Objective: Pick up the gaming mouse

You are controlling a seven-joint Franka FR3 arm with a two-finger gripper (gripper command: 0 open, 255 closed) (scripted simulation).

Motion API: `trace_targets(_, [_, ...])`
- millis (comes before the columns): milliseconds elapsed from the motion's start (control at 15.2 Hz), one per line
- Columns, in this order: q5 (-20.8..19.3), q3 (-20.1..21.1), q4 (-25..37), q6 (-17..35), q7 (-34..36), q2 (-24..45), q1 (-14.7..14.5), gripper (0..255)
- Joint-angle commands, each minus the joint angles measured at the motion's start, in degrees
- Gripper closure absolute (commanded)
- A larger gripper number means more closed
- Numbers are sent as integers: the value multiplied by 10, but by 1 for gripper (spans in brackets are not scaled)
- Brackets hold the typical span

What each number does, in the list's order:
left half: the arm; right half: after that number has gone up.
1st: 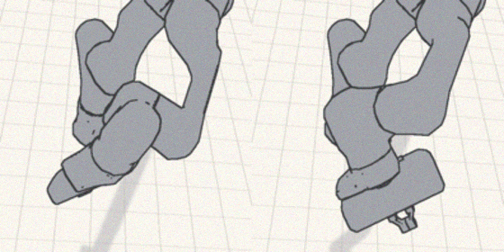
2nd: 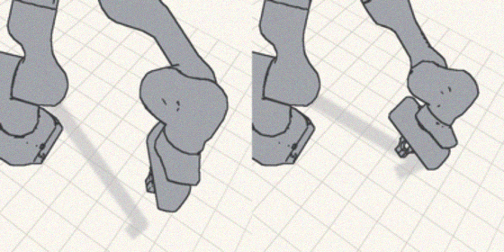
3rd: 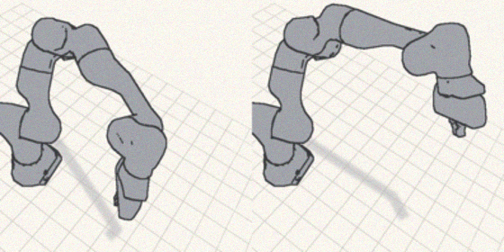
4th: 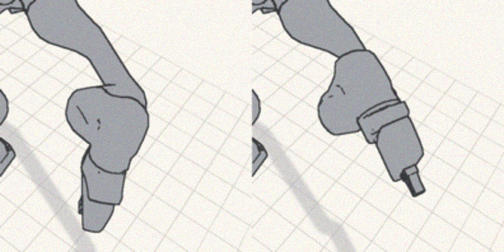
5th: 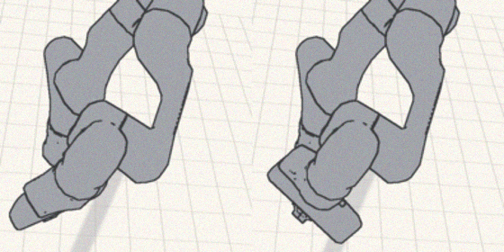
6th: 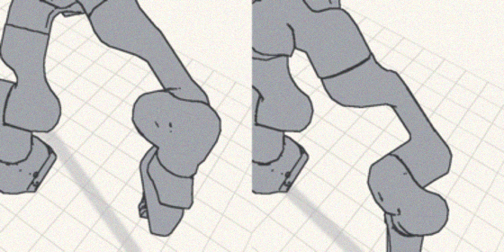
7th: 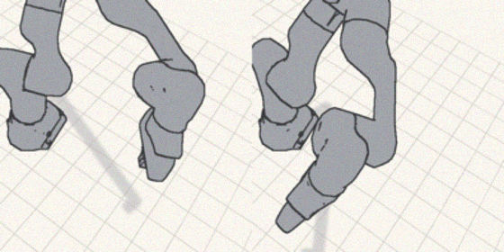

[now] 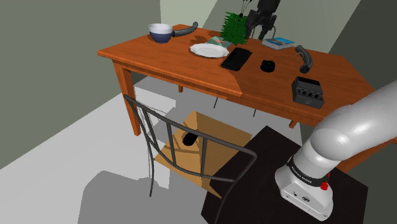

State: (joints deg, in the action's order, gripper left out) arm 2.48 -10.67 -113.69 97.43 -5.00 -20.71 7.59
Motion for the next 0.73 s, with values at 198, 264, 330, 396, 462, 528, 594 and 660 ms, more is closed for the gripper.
trace_targets(198, [-1,-33,71,-20,11,98,24,0])
trace_targets(264, [-1,-40,86,-25,13,118,29,0])
trace_targets(330, [0,-46,101,-30,14,137,34,0])
trace_targets(396, [2,-53,117,-35,15,157,39,0])
trace_targets(462, [3,-59,133,-41,17,177,45,0])
trace_targets(528, [5,-66,149,-47,18,196,51,0])
trace_targets(594, [7,-72,165,-53,19,216,57,0])
trace_targets(660, [10,-79,181,-59,20,236,63,0])
